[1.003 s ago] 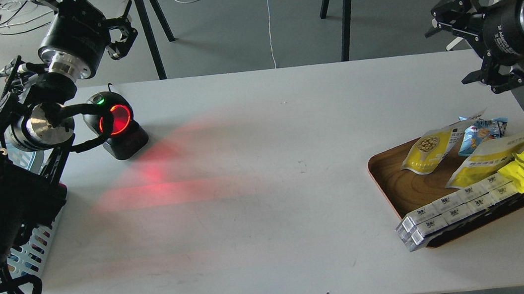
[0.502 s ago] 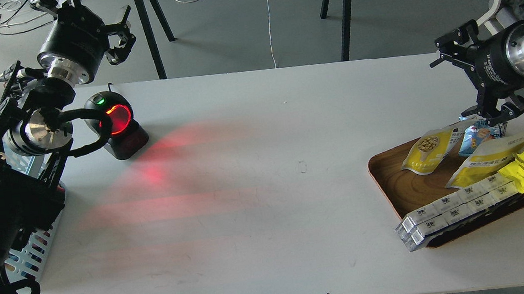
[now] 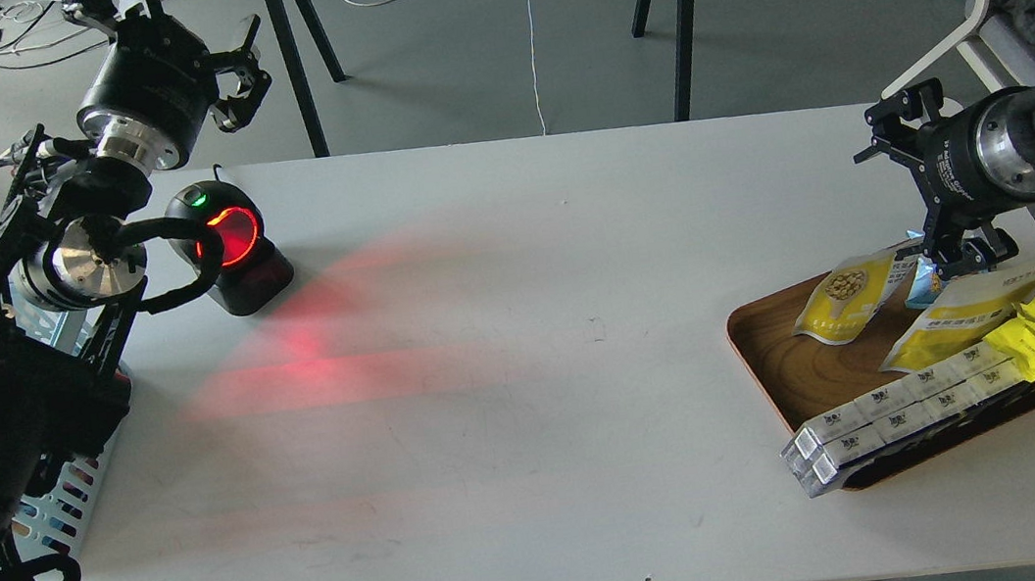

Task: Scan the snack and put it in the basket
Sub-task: 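Lower the right gripper onto the yellow snack packet in the tray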

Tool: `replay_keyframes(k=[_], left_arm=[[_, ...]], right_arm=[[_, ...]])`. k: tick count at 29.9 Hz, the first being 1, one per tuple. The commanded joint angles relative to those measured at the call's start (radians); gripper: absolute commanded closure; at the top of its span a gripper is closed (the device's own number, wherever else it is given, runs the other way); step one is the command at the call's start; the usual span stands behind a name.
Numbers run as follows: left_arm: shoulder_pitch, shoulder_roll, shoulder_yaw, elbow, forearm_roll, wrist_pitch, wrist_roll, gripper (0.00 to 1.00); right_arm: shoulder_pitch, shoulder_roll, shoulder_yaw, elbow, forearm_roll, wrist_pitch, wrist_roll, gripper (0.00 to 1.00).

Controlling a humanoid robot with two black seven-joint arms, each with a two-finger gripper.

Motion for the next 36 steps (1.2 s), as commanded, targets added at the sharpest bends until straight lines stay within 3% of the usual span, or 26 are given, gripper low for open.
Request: replay_keyframes(k=[1,15,19,22,23,24,25,27,30,36], left_arm=[[0.005,0.003,-0.002,0.0,0.001,0.0,0.0,0.0],[0.025,0.007,-0.008,-0.006,0.001,0.0,0.0,0.0],[0.025,0.006,-0.008,-0.006,0.001,0.002,0.0,0.0],[0.025,0.006,-0.006,-0.006,0.001,0.003,0.0,0.0],[0.025,0.006,-0.006,-0.006,0.001,0.003,0.0,0.0],[0.025,0.006,-0.006,-0.006,0.001,0.003,0.0,0.0],[0.025,0.006,-0.006,-0.005,0.001,0.003,0.0,0.0],[0.025,0.006,-0.006,-0.005,0.001,0.003,0.0,0.0],[0.025,0.006,-0.006,-0.005,0.001,0.003,0.0,0.0],[0.025,0.006,-0.008,-0.005,0.001,0.005,0.0,0.0]], right_arm=[[-0.032,-0.002,0.029,-0.002,0.0,0.006,0.0,0.0],[-0.153,-0.01,0.109,-0.05,-0.001,-0.003,0.0,0.01],[-0.165,-0.01,0.12,-0.048,-0.014,-0.006,0.0,0.06],[-0.165,-0.009,0.12,-0.048,-0.015,-0.009,0.0,0.24],[-0.165,-0.007,0.12,-0.05,-0.015,-0.011,0.0,0.34],[-0.168,-0.001,0.118,-0.053,-0.014,-0.016,0.0,0.5],[-0.174,0.001,0.115,-0.056,-0.015,-0.028,0.0,0.56],[-0.18,-0.002,0.12,-0.056,-0.02,-0.054,0.0,0.56],[-0.194,-0.004,0.135,-0.048,-0.02,-0.059,0.0,0.74],[-0.202,-0.01,0.166,-0.044,-0.021,-0.057,0.0,0.9]])
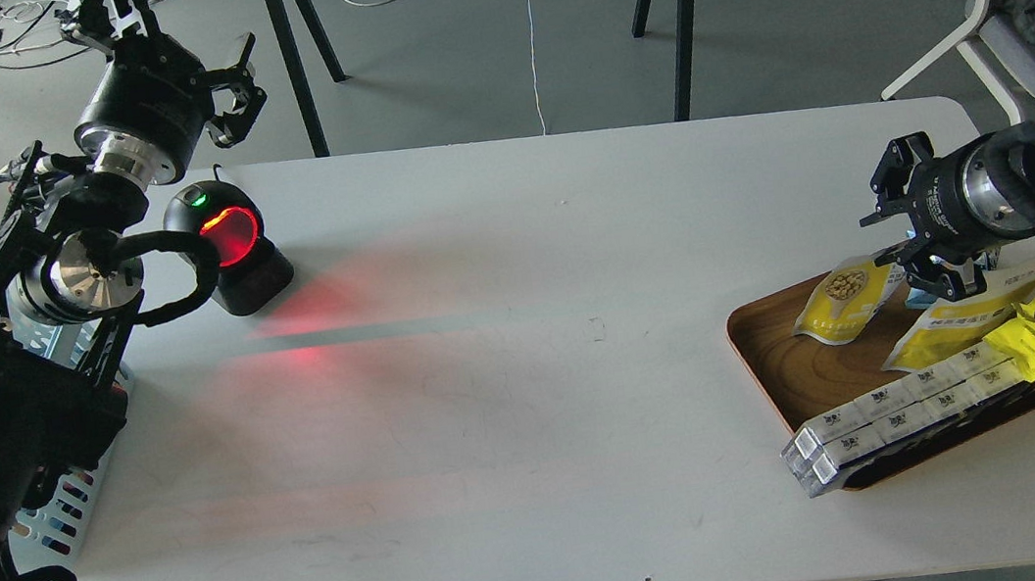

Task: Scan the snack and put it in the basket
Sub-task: 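Grasp the yellow snack packet with the right gripper and lift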

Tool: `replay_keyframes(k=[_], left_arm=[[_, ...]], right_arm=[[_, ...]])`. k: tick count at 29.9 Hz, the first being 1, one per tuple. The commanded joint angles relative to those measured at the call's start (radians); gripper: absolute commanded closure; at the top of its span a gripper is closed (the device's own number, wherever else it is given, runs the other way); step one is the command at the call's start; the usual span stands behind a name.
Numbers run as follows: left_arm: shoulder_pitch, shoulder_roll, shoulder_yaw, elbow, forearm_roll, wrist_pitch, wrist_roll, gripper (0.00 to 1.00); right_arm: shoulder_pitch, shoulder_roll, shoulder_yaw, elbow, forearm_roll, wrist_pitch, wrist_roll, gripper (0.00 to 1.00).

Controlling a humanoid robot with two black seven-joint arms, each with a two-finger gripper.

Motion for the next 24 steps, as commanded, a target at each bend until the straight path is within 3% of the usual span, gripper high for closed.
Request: replay_keyframes(k=[1,11,24], left_arm=[[0.0,0.0,-0.002,0.0,0.0,0.002,0.0,0.0],[0.0,-0.003,-0.002,0.0,0.0,0.002,0.0,0.0],[0.002,-0.009,0.005,0.0,0.0,0.003,0.0,0.0]], right_arm=[[-0.004,-0.001,0.015,0.001,0.0,0.0,0.0,0.92],[-0.001,-0.01,0.061,0.031,0.001,-0.002,0.0,1.0],[0.035,-0.136,0.217,0.134,0.003,-0.014,0.0,1.0]])
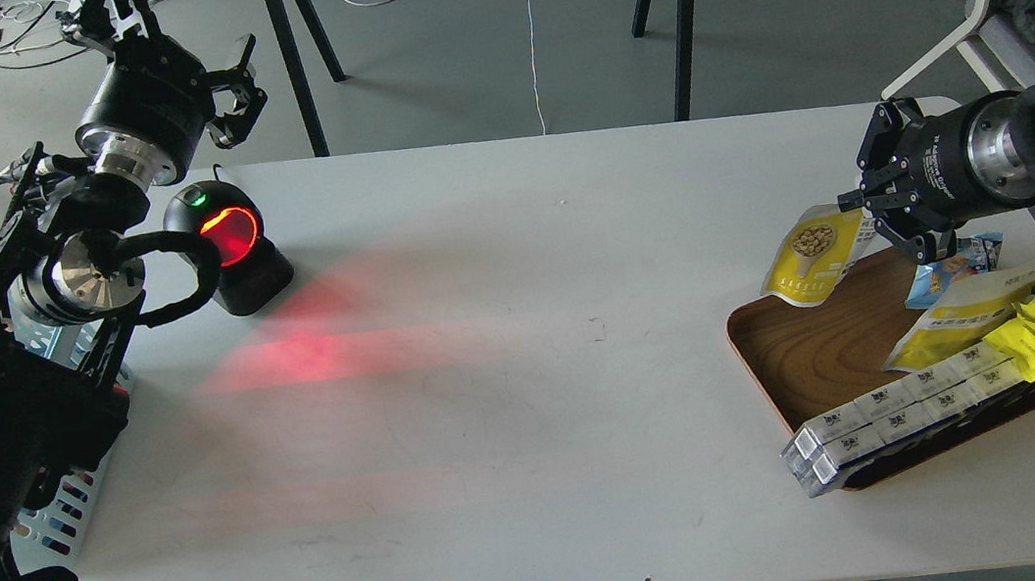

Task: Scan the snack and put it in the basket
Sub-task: 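Grasp the yellow snack packet with the right gripper and lift, then carry the packet toward the scanner and set it upright on the table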

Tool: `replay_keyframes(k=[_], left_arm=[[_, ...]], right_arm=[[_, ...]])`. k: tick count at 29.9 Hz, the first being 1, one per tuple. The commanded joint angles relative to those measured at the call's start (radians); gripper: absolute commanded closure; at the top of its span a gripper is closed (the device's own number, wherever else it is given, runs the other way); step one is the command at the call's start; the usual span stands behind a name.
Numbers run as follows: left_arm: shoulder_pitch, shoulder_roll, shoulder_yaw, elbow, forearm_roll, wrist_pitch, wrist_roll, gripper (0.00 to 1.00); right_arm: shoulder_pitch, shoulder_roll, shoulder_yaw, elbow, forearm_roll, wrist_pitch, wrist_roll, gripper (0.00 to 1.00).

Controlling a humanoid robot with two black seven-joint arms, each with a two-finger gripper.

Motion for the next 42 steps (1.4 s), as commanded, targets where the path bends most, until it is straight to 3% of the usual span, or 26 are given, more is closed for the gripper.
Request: replay_keyframes(k=[1,8,18,42], left_arm=[[0.0,-0.004,0.002,0.0,0.0,0.0,0.0,0.0],[0.0,-0.005,0.002,0.0,0.0,0.0,0.0,0.0],[-0.002,-0.008,0.002,0.0,0.0,0.002,0.0,0.0],[-0.002,-0.019,0.002,0.0,-0.002,0.014,0.0,0.0]], right_arm=[[0.019,-0.025,0.051,0.027,0.003,-0.005,0.0,1.0],[0.109,0.024,0.077,0.03,0.004,-0.015,0.0,1.0],[0.086,0.314,0.176,-0.08,0.003,-0.107,0.0,1.0],[-0.267,0.777,0.369,-0.306,-0.23,-0.113,0.0,1.0]])
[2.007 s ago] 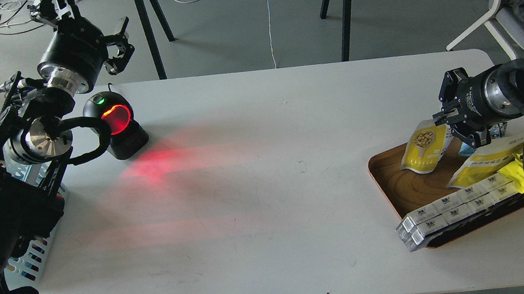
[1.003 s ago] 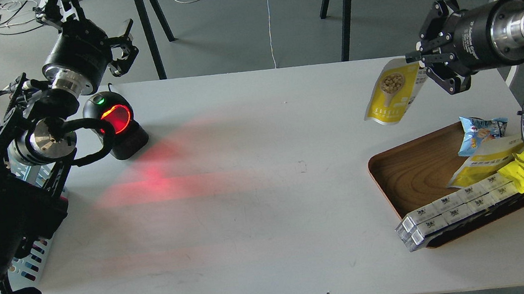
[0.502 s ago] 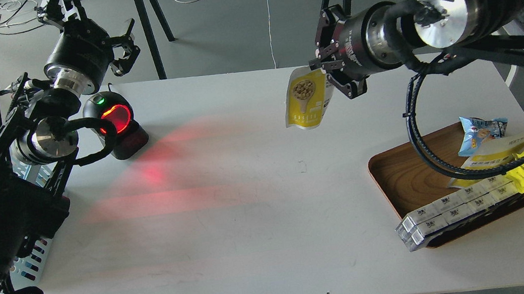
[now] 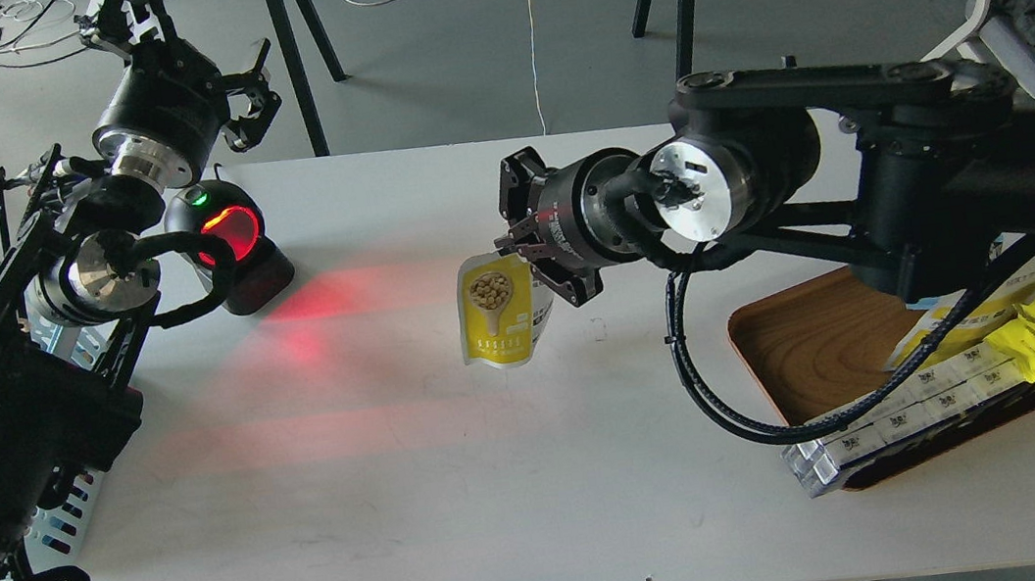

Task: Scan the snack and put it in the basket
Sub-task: 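Carry the packet toward the scanner and set it upright on the table, then release the packet and withdraw the right gripper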

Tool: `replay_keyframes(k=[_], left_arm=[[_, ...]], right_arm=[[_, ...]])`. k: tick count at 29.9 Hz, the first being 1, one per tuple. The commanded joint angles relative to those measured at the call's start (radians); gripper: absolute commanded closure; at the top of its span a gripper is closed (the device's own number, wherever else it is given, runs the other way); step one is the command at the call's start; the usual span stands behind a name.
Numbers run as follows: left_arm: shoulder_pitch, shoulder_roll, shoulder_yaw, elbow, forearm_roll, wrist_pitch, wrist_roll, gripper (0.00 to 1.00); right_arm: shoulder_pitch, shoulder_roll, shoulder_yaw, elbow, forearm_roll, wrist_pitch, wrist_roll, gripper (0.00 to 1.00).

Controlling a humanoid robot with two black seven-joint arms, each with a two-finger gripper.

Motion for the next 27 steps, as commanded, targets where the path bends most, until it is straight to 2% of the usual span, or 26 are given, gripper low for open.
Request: replay_keyframes(k=[1,7,9,12,17,18,19,23,27], left_arm=[[0.0,0.0,-0.002,0.0,-0.001,0.0,0.0,0.0],[0.0,0.0,0.0,0.0,0.0,0.0,-0.001,0.0],[0.0,0.0,0.0,0.0,0.0,0.0,-0.001,0.0],[0.0,0.002,0.0,0.0,-0.001,0.0,0.0,0.0],[0.0,0.002,0.0,0.0,0.0,0.0,0.0,0.0],[0.0,0.002,0.0,0.0,-0.001,0.0,0.0,0.0],[0.0,0.002,0.0,0.0,-0.001,0.0,0.0,0.0],[0.0,0.006,0.0,0.003,-0.001,0.0,0.006,0.0],[-0.012,0.015,0.0,0.02,-0.001,0.003,0.019,0.0]], right_arm=[[-0.022,0.042,0.002,-0.041,-0.019,0.0,0.0,1.0],[-0.036,0.08,0.0,-0.087,-0.032,0.0,0.0,0.99],[-0.037,0.088,0.0,-0.101,-0.036,0.0,0.0,0.95],[-0.04,0.096,0.0,-0.11,-0.053,0.0,0.0,0.73],[-0.034,0.094,0.002,-0.109,-0.062,0.0,0.0,0.51],[-0.033,0.094,0.003,-0.107,-0.064,0.0,0.0,0.32],[-0.031,0.091,0.009,-0.104,-0.064,0.0,0.0,0.0],[-0.025,0.079,0.045,-0.093,-0.062,0.0,0.0,0.0],[-0.02,0.009,0.083,-0.046,-0.062,0.0,0.0,0.0]])
